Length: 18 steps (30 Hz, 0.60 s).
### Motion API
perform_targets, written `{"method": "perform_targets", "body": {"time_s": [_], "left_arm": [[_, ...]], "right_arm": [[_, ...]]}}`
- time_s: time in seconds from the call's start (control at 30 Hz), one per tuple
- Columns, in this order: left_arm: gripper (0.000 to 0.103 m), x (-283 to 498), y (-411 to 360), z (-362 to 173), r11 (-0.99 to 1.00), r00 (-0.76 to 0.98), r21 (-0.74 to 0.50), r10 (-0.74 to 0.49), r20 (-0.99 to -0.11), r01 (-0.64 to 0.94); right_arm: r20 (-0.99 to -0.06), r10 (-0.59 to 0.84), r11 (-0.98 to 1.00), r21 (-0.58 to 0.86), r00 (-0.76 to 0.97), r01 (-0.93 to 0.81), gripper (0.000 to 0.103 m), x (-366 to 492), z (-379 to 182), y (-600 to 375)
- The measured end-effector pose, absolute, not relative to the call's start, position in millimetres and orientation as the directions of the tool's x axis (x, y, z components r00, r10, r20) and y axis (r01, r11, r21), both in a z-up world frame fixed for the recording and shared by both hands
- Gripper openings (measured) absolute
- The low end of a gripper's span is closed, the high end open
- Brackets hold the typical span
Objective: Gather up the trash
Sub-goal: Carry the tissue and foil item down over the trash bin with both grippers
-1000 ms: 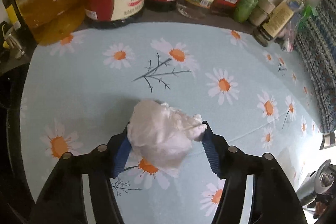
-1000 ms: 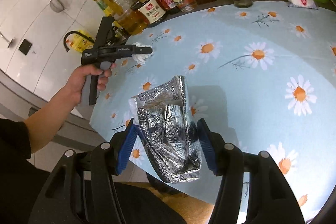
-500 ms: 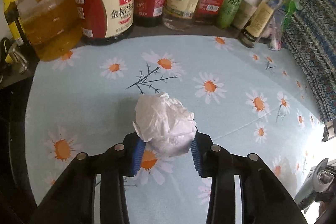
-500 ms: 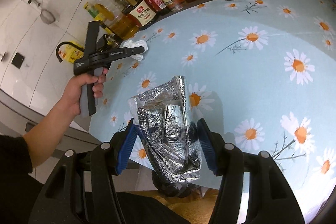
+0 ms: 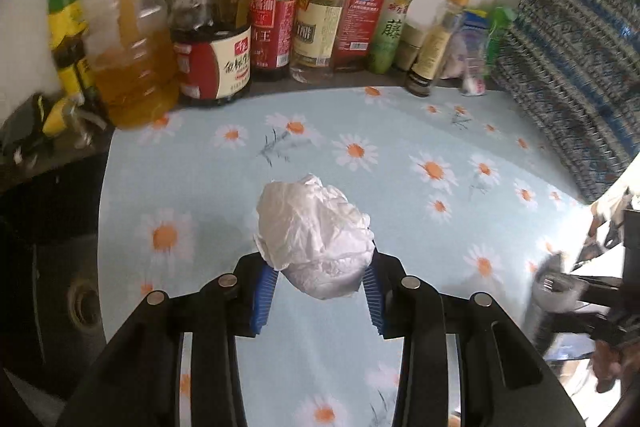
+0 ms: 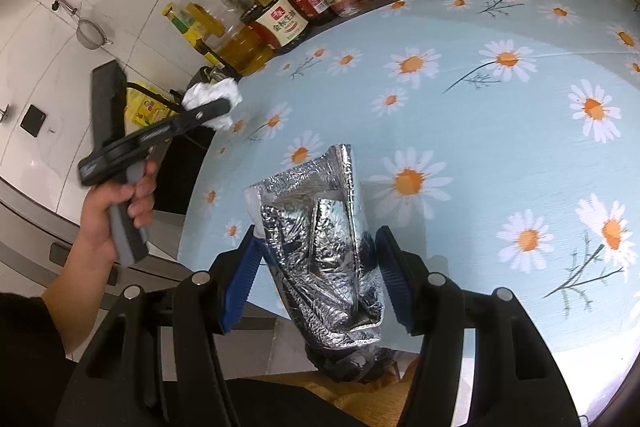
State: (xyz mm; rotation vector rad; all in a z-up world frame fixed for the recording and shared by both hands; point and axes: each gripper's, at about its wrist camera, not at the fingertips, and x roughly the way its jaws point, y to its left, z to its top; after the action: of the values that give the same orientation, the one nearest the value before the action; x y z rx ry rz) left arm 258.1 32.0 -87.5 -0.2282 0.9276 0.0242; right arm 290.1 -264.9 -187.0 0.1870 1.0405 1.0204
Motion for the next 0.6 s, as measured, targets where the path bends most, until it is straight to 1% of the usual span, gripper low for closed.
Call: {"method": "perform_targets", "body": {"time_s": [0.23,0.6], "left_arm": [[0.036,190.9,22.2,-78.9,0.967,0.616,-0.226,-0.109,-0.78,-0.116],[0.036,117.9,13.7,-101.5,0.943,0.587,-0.313,-0.189,-0.787,-0.116]], "right_arm": [[-0.643,0.761,0.552,0.575,0.084,-0.604,0.058,270.7,-197.4,-247.2],[-0.656,0.754,0.541,0.591,0.034,-0.598,0.058,234.8,-209.7,-224.9]]}}
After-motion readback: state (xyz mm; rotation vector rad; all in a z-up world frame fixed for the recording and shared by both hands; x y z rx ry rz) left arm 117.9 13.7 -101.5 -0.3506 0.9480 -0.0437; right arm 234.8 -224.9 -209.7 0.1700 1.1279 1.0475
